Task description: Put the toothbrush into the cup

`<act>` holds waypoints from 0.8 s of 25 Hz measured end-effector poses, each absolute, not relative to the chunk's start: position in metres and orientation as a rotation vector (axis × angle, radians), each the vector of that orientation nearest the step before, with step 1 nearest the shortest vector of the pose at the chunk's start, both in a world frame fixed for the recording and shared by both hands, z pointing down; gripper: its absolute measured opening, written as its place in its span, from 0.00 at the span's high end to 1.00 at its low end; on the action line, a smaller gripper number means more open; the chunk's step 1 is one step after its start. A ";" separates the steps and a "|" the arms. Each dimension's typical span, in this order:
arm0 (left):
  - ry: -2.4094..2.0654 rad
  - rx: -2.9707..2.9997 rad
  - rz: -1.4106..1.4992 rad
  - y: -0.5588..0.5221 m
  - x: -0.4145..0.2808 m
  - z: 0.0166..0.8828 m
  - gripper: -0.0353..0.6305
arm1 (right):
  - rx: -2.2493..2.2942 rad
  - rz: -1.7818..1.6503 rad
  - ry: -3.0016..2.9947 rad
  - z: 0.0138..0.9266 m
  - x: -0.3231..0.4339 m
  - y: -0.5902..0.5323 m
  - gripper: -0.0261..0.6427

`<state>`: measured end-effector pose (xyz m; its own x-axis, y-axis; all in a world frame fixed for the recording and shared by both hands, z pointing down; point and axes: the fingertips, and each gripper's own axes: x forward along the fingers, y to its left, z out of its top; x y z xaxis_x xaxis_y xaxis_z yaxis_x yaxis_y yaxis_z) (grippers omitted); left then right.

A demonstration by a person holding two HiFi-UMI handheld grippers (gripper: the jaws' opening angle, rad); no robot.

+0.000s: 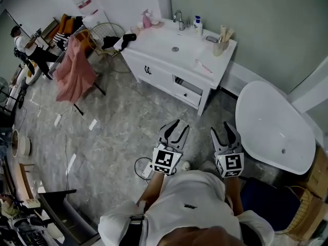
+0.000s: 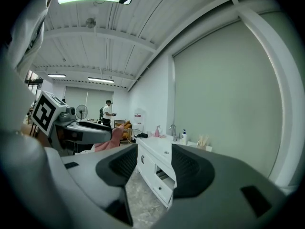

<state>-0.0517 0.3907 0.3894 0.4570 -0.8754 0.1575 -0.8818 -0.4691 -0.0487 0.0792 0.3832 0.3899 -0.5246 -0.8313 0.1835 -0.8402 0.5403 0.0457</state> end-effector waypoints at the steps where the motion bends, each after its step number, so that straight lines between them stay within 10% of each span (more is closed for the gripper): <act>1: -1.591 2.646 0.252 0.389 -0.052 0.391 0.69 | 1.424 0.076 -2.586 0.391 0.079 0.382 0.62; 20: -1.590 2.607 0.287 0.296 -0.043 0.414 0.69 | 1.379 0.127 -2.606 0.407 0.085 0.285 0.62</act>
<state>-0.0426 0.2960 0.4139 0.4457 -0.8732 0.1972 -0.8870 -0.4605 -0.0341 0.0853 0.2845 0.4072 -0.5492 -0.8095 0.2076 -0.8259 0.5637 0.0131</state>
